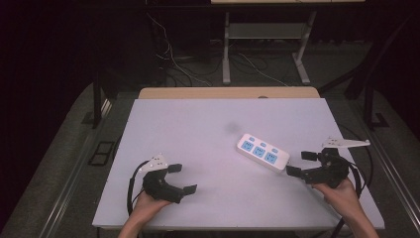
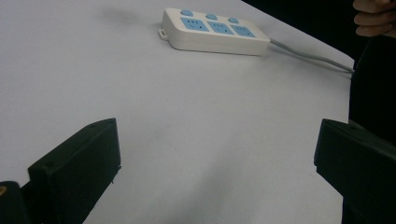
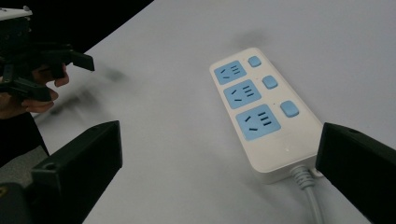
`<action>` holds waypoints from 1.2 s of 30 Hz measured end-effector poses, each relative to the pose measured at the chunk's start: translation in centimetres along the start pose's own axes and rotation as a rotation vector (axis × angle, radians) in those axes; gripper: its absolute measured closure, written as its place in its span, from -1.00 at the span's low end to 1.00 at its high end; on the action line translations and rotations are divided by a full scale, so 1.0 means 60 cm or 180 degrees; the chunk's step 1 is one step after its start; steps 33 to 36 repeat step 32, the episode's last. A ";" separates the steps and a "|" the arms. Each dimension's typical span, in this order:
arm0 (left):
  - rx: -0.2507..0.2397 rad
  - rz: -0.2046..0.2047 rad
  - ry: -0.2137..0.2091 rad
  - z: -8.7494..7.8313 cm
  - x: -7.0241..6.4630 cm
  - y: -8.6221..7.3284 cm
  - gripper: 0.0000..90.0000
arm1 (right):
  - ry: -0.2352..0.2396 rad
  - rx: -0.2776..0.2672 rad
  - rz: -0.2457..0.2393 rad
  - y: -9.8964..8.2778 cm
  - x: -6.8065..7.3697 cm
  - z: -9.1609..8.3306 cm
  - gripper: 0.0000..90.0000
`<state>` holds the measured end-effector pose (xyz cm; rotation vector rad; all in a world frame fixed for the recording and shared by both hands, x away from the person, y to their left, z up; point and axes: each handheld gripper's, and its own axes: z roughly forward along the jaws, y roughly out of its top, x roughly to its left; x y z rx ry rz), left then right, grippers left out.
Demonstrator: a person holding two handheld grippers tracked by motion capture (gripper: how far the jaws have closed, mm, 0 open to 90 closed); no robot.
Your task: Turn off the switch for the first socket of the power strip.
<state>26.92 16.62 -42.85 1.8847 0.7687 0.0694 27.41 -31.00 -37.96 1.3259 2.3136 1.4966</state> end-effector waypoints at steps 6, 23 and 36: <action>0.0018 0.0002 -0.0007 0.001 0.000 0.000 -1.00 | 0.0049 -0.0048 0.0014 -0.017 0.003 0.003 -0.99; 0.0019 -0.0002 -0.0015 0.001 0.000 0.000 -1.00 | 0.0116 -0.0011 -0.0088 -0.066 0.007 0.027 -0.99; 0.0025 0.0001 -0.0019 0.001 0.001 0.000 -1.00 | 0.0164 0.0102 -0.0224 -0.078 0.014 0.041 -0.99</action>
